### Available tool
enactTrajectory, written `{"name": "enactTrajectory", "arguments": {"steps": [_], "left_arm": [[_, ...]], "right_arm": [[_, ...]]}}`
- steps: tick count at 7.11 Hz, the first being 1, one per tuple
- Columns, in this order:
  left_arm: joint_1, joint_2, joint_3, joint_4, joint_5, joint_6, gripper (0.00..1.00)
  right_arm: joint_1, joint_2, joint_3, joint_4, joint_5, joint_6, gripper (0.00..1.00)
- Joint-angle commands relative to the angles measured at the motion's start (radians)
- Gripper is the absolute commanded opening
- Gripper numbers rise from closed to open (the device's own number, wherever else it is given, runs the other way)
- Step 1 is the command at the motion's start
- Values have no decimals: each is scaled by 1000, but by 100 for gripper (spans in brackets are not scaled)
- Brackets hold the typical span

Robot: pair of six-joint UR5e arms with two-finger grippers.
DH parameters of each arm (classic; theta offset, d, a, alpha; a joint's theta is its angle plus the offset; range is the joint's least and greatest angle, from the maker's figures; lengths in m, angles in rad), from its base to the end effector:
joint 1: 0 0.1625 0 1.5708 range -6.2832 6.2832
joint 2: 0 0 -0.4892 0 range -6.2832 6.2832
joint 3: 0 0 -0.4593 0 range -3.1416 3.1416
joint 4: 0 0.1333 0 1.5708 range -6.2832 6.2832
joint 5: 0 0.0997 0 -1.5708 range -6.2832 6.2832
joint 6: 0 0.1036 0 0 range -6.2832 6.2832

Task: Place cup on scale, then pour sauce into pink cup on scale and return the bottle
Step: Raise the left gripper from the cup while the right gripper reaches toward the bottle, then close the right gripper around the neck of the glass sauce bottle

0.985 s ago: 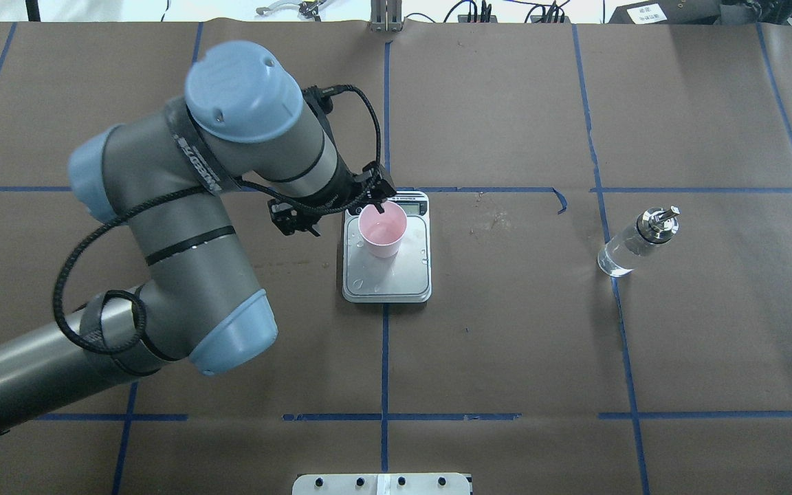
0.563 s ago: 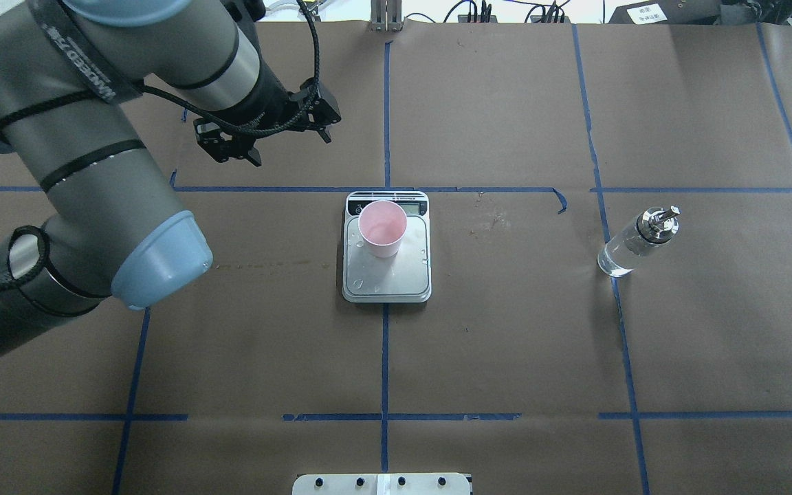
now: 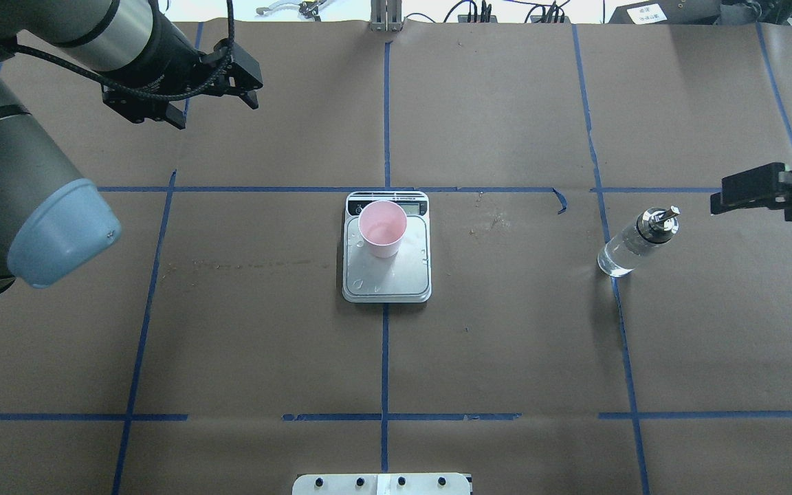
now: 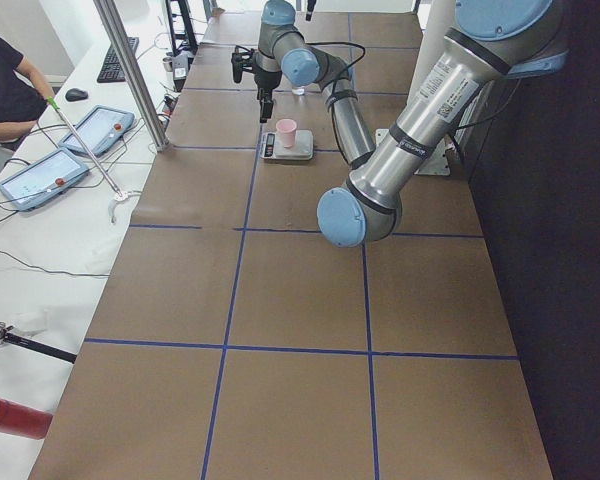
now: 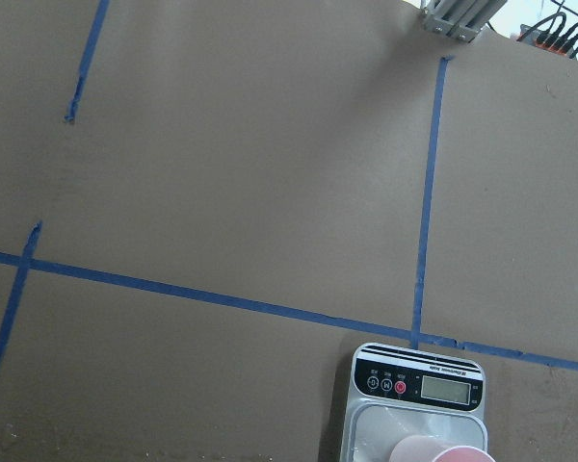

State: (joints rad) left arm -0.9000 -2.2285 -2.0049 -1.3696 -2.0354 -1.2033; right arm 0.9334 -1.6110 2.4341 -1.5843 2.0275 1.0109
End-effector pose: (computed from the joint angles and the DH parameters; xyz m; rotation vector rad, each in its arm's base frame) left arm 0.3332 -0.5596 0.1228 0.1688 0.9626 -0.2829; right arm -0.1847 -0.3967 0.3065 0.2234 -0.8763 0.1629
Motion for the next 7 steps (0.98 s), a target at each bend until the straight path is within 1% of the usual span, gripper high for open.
{"name": "enactTrajectory", "arguments": {"steps": [1,2,3,4,5,6,7], "left_arm": [[-17,15,-9,13,0,53,100],[-19,44,-24,14,0,65,100],[-22,55,-35,14,0,80,100],[-23,75,-35,14,1,91,100],[-27,105,-47,14,1,143,100],[-43,119,-46,14,1,171,100],[-43,119,-43,14,3,176,100]], "right_arm": [[-231,-242,8,362,-299,161,100],[-325,-256,2,378,-425,214,100],[-408,-256,-35,386,-569,236,100],[-476,-227,-96,412,-704,238,100],[-507,-181,-172,447,-789,238,100],[-537,-150,-266,540,-881,227,100],[-562,-150,-336,605,-945,221,100]]}}
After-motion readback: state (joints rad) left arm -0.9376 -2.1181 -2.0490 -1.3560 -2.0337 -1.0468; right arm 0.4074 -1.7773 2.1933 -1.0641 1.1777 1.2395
